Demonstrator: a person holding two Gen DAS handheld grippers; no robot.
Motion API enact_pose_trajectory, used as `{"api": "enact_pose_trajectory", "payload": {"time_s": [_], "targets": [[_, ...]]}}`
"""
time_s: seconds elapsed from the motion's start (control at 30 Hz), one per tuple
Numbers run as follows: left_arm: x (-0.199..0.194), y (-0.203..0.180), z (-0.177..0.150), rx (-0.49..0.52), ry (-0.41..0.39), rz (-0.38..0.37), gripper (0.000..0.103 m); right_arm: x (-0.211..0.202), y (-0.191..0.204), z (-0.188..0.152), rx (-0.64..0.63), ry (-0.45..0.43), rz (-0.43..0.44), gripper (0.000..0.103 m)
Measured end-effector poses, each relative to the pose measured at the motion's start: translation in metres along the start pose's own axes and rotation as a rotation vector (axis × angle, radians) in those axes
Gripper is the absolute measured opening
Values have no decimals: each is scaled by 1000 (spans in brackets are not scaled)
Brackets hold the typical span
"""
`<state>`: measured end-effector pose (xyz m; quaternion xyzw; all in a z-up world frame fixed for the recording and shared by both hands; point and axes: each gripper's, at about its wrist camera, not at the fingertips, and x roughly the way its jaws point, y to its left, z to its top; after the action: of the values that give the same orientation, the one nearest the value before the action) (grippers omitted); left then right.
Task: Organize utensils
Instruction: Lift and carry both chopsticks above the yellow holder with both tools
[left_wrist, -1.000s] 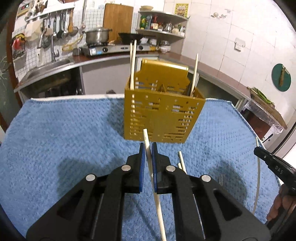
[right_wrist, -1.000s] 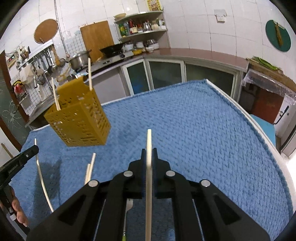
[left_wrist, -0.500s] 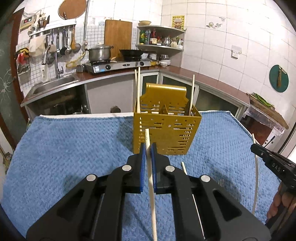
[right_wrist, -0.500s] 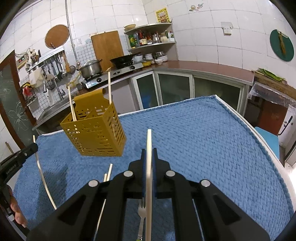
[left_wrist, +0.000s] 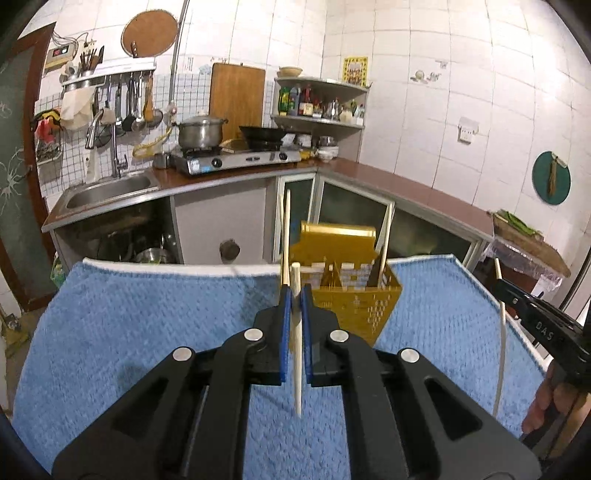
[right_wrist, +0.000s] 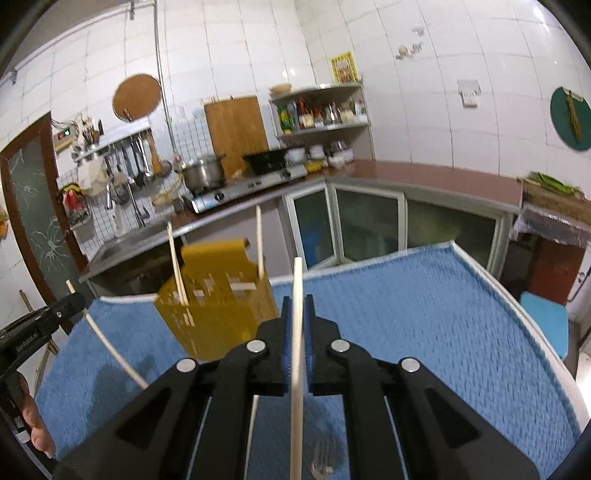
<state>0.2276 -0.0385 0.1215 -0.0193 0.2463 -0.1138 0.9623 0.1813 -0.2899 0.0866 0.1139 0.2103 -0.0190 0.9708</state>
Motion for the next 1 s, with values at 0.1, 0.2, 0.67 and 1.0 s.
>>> {"api": "enact_pose_trajectory", "payload": {"time_s": [0.1,0.2,0.67,1.0], "targets": [[-2,2,17,3,-30,-5,4,2,5,17,4,-47,22,6],[-5,2,35,2,-64,-12,4,6,10,38,10,-108,53,6],[2,2,99,31,-170,-5,4,51,33,104,34,-274,142,6],[21,2,121,34,-205,-29,4,78,53,123,31,-394,170,6]]}}
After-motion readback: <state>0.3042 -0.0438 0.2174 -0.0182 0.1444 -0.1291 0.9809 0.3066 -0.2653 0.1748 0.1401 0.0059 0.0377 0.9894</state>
